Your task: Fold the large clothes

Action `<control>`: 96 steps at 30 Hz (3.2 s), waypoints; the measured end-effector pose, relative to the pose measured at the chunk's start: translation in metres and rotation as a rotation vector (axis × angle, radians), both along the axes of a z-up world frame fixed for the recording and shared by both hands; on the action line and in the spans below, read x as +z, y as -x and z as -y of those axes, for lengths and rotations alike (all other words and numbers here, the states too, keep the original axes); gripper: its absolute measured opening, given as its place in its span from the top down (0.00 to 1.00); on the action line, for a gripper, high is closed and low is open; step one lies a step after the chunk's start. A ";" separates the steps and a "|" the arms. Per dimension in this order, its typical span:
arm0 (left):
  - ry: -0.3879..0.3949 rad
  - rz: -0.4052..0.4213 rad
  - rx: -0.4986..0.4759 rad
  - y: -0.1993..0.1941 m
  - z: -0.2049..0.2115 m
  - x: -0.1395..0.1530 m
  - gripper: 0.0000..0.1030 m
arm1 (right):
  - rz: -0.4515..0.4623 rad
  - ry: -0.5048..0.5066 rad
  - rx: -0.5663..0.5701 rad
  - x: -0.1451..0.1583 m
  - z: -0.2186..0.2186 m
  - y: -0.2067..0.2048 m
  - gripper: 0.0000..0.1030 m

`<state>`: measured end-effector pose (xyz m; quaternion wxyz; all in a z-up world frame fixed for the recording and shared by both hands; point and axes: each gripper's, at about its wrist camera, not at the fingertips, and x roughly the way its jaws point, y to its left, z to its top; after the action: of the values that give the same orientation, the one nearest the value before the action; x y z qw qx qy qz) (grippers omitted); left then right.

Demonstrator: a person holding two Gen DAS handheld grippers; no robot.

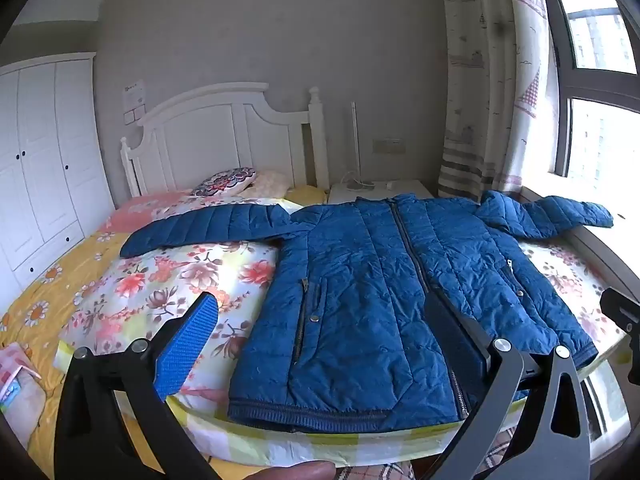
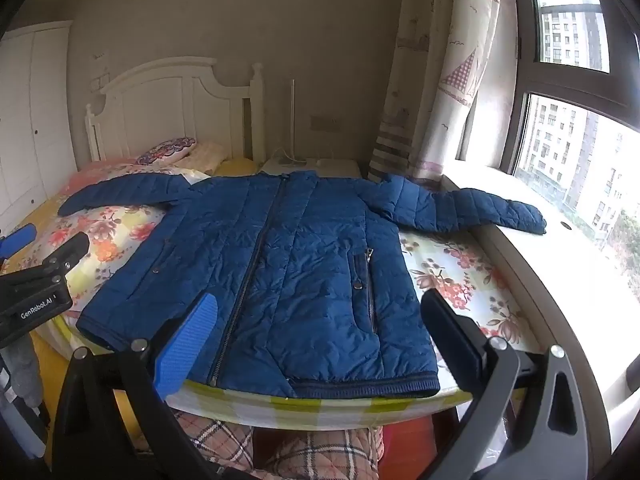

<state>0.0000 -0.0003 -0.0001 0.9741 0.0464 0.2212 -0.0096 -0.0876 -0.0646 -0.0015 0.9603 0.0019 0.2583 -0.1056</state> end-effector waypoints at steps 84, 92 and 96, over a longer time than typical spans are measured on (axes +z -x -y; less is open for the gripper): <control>-0.007 -0.004 -0.004 0.002 0.002 -0.003 0.04 | -0.001 -0.025 0.052 0.001 -0.016 0.004 0.02; -0.014 -0.031 -0.012 -0.003 0.004 -0.012 0.04 | -0.014 -0.039 0.069 -0.006 -0.013 -0.004 0.02; -0.026 -0.054 -0.012 -0.020 0.008 -0.021 0.04 | -0.032 -0.036 0.081 -0.014 -0.012 -0.018 0.02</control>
<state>0.0196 -0.0083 -0.0211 0.9670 0.0604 0.2470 -0.0140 -0.0697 -0.0529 -0.0158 0.9594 0.0070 0.2752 -0.0621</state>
